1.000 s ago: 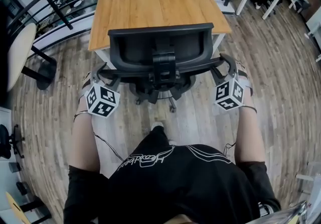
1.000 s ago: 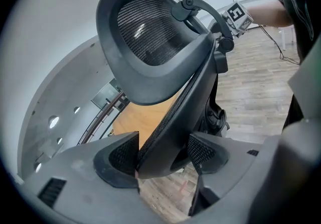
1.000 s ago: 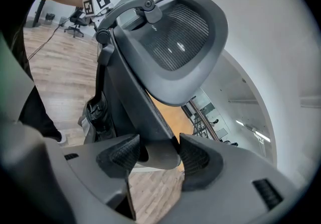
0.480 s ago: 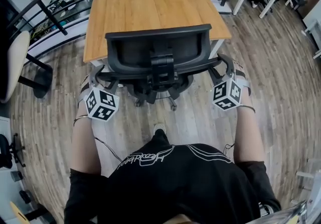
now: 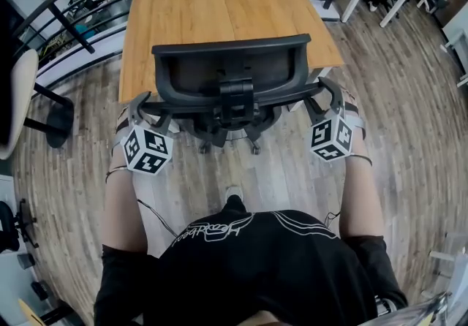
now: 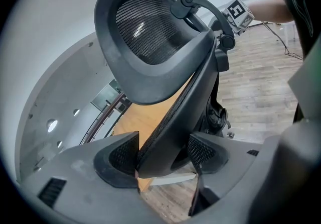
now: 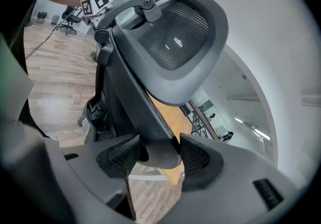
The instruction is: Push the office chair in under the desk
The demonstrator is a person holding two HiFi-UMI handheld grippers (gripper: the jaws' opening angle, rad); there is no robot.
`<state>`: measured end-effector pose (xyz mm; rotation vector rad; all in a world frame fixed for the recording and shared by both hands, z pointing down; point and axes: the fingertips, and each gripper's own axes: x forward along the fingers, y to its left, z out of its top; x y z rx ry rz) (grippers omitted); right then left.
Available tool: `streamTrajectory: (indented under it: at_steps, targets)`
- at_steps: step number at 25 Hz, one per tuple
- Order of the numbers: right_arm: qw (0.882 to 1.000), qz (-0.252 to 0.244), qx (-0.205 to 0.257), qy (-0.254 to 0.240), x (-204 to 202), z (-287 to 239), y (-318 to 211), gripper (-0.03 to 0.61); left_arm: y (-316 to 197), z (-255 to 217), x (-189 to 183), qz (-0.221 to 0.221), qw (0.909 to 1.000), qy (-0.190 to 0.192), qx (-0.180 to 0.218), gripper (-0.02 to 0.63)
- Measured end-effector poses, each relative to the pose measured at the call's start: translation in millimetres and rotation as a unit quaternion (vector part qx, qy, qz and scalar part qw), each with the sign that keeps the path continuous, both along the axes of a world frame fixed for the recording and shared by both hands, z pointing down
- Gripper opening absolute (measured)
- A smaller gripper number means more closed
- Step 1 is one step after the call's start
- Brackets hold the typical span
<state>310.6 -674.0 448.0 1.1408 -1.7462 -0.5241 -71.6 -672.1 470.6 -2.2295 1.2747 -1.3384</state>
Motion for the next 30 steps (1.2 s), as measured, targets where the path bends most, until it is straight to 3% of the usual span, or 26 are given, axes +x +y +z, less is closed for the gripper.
streamTrajectory:
  at_steps: [13, 22, 30]
  targets:
    - [1.000, 0.009, 0.014, -0.002, -1, 24, -31, 0.264, -36, 21, -2, 0.002, 0.9997, -0.009, 0.024, 0.279]
    - [1.000, 0.021, 0.001, 0.014, 0, 5, -87, 0.265, -74, 1, -1, 0.008, 0.9997, -0.014, 0.021, 0.278]
    - [1.000, 0.028, 0.014, 0.004, 9, 4, -92, 0.265, -73, -2, 10, 0.009, 0.9994, -0.018, 0.027, 0.278]
